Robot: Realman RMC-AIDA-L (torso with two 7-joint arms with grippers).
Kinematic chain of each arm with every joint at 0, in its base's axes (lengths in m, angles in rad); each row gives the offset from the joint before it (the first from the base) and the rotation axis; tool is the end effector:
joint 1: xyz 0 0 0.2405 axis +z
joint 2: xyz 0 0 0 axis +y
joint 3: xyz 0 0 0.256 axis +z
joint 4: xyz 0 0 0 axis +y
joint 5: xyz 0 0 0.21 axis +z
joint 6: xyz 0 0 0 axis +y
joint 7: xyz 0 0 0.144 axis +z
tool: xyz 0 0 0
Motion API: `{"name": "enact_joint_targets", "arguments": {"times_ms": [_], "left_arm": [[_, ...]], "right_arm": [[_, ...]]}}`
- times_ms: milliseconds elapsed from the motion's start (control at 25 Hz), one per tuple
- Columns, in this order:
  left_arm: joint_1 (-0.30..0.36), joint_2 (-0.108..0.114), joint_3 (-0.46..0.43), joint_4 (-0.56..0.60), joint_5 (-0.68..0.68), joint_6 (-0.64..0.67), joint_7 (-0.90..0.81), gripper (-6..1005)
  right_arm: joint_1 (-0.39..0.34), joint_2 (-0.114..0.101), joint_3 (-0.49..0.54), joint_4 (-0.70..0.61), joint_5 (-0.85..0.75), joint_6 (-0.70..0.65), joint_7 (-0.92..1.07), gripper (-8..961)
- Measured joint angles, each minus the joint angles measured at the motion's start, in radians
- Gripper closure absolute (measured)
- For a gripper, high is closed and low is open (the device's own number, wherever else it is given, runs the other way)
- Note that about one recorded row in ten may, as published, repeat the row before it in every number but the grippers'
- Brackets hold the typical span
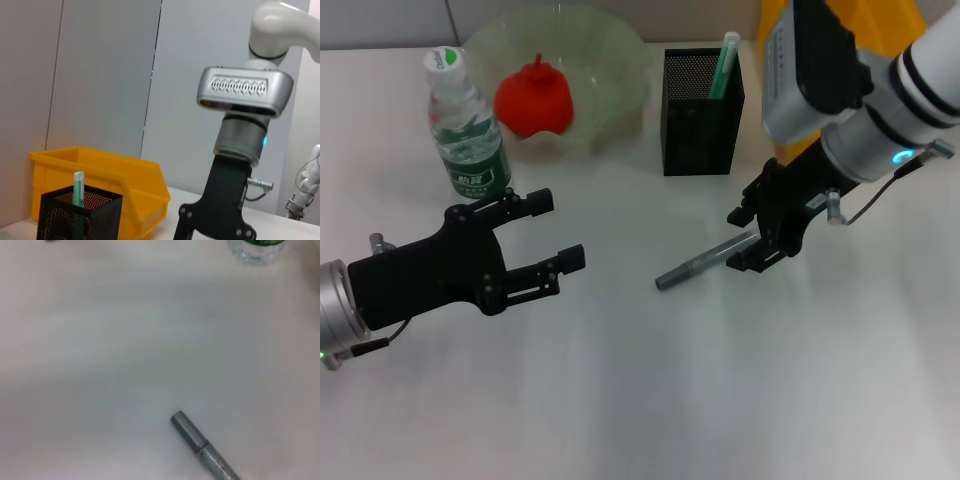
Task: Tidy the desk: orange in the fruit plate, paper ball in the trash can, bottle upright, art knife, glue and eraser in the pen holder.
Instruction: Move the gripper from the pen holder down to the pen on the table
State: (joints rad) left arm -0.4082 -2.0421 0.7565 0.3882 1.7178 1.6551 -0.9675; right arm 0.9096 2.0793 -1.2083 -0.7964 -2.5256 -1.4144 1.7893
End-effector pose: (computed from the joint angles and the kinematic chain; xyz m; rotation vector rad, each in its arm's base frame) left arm -0.2858 0.2775 -0.0134 -2.5961 -0.4307 -1.0024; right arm 0.1693 0.3945 -0.0445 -3.0080 0.1394 -0.5132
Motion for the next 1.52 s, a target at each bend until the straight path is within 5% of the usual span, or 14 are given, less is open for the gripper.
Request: {"name": "enact_joint_targets", "arguments": {"times_ms": [800,840,1520], "left_arm": [[0.009,-0.004,-0.011,0.0,0.0,0.005,-0.004,203],[0.009,-0.004,-0.011,0.0,0.0,0.005,-0.004,203],[0.003,-0.004,-0.011,0.0,0.0,0.008,-0.004,204]], "right_arm": [[-0.013,0.009,-0.046,0.097,0.042,0.151,-0.047,400],[-0.014,0.009,-0.051,0.1,0.042,0.159,-0.043,571],[-0.012,0.008,-0.068,0.121,0.042,0.193,-0.036,658]]}}
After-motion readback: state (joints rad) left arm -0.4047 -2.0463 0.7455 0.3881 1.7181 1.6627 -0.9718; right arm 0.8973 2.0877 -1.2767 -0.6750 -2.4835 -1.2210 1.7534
